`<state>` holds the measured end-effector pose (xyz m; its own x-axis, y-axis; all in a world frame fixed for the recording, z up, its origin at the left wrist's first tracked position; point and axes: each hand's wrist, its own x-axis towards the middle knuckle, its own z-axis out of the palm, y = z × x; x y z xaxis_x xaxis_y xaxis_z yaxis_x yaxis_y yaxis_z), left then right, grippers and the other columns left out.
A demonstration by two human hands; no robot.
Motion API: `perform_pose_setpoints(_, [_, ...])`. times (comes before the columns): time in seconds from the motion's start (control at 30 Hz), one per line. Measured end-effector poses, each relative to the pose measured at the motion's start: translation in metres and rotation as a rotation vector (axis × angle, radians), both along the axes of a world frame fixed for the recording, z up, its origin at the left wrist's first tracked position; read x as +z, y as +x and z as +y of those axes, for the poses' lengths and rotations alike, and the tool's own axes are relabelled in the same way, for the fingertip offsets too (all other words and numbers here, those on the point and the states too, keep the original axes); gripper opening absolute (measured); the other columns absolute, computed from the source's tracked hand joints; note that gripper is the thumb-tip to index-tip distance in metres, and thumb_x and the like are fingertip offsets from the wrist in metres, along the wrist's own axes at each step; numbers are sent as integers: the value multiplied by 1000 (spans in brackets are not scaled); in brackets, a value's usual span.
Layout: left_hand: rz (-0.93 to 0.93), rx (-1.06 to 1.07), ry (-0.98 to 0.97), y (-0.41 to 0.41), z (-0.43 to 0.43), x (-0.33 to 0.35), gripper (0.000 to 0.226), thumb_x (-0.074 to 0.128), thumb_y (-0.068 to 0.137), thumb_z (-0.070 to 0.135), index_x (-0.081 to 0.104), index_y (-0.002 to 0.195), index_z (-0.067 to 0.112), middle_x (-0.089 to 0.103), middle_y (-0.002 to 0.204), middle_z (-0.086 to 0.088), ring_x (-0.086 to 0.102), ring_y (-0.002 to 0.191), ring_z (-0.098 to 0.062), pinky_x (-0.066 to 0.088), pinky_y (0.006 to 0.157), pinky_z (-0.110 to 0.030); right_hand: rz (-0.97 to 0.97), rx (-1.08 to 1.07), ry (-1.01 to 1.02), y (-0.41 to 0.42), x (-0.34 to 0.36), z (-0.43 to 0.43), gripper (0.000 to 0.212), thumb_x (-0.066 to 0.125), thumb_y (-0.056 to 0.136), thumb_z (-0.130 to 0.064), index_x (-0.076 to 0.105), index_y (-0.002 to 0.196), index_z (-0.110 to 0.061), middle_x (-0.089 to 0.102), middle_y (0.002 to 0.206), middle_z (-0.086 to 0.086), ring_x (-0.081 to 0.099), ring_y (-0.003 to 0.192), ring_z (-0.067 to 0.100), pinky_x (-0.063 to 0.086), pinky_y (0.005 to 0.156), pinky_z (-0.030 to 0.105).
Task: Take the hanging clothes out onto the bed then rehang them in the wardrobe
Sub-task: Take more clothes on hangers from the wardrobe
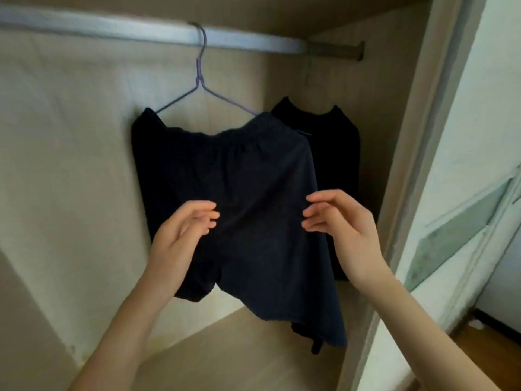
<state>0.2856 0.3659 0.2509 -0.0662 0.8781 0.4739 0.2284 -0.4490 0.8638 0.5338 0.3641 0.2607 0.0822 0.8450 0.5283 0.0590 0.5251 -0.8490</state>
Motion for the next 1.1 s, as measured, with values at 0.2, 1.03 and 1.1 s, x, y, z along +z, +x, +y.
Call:
perform_pose_setpoints(0.2, [-263, 55, 120, 1, 96, 113, 15, 52, 87, 16, 65, 95, 19, 69, 98, -6, 67, 99, -23, 54, 92, -34, -101, -212, 204, -5, 122, 94, 22, 43, 92, -3, 64, 99, -7, 65, 85, 5, 65, 78, 23, 56, 75, 37])
perform_pose_setpoints(1.03, [-471, -527, -81, 16, 150, 168, 31, 28, 102, 4, 49, 79, 6, 30, 36, 9, 27, 27, -4, 29, 34, -11, -34, -359, -173, -9, 181, 196, 33, 39, 96, -13, 55, 66, -11, 38, 50, 3, 32, 26, 9, 24, 31, 14])
perform_pose_setpoints(1.1, [-378, -552, -89, 11, 139, 157, 30, 28, 102, 5, 50, 81, 6, 29, 38, 9, 26, 26, -3, 27, 33, -10, 11, -317, -203, -8, 161, 176, 31, 40, 95, -12, 55, 68, -10, 36, 50, 2, 29, 26, 8, 23, 31, 14])
